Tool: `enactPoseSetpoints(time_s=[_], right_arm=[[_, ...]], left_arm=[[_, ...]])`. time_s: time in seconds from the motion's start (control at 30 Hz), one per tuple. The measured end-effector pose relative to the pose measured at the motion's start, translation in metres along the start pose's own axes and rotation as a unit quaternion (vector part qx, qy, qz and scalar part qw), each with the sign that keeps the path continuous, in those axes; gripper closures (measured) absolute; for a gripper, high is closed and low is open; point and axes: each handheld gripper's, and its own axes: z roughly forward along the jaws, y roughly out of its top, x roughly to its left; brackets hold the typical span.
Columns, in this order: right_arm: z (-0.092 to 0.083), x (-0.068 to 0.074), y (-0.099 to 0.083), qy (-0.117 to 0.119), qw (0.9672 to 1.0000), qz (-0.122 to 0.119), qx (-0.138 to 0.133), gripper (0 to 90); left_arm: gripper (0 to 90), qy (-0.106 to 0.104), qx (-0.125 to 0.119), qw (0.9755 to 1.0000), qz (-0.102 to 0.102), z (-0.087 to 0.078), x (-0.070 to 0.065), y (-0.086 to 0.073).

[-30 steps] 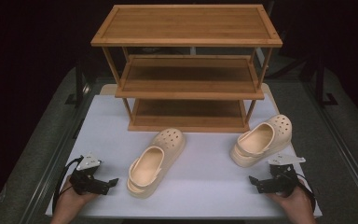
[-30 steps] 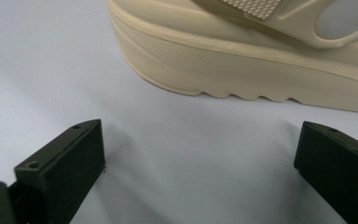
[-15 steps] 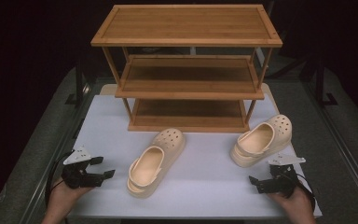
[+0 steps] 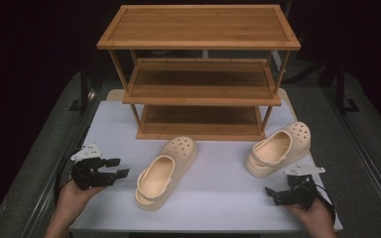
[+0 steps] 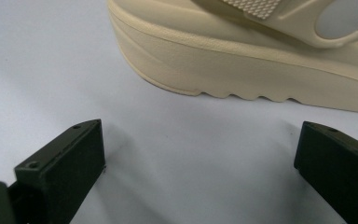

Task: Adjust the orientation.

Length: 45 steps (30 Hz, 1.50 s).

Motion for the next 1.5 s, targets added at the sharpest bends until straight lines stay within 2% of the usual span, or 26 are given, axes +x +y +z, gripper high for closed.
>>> enactPoseSetpoints(time_s=[0.3, 0.43, 0.73, 1.13, 1.2, 1.37, 1.43, 1.5], right_arm=[[0.0, 0.0, 0.0, 0.0, 1.0, 0.0, 0.0, 1.2], [0.0, 0.0, 0.0, 0.0, 1.0, -0.001, 0.0, 1.2], [0.0, 0.0, 0.0, 0.0, 1.0, -0.001, 0.0, 1.2], [0.0, 0.0, 0.0, 0.0, 1.0, 0.0, 0.0, 1.2], [0.0, 0.0, 0.0, 0.0, 1.0, 0.0, 0.0, 1.2], [0.0, 0.0, 0.0, 0.0, 1.0, 0.0, 0.0, 1.2], [0.0, 0.0, 0.0, 0.0, 1.0, 0.0, 0.0, 1.2], [0.0, 0.0, 0.0, 0.0, 1.0, 0.0, 0.0, 1.2]], left_arm=[[47.6, -0.021, -0.002, 0.9995, 0.025, 0.015, -0.017, 0.025], [53.1, -0.03, 0.003, 0.9988, 0.039, 0.024, -0.024, 0.034], [59.5, -0.048, 0.018, 0.997, 0.059, 0.045, -0.032, 0.047], [67.4, -0.037, 0.03, 0.9953, 0.084, 0.069, -0.039, 0.056], [68.9, -0.027, 0.032, 0.9952, 0.088, 0.071, -0.039, 0.057], [74.9, -0.018, 0.033, 0.9955, 0.087, 0.072, -0.04, 0.058], [77.7, -0.004, 0.034, 0.9948, 0.096, 0.071, -0.043, 0.058], [80.2, 0.001, 0.035, 0.9945, 0.099, 0.071, -0.044, 0.059]])
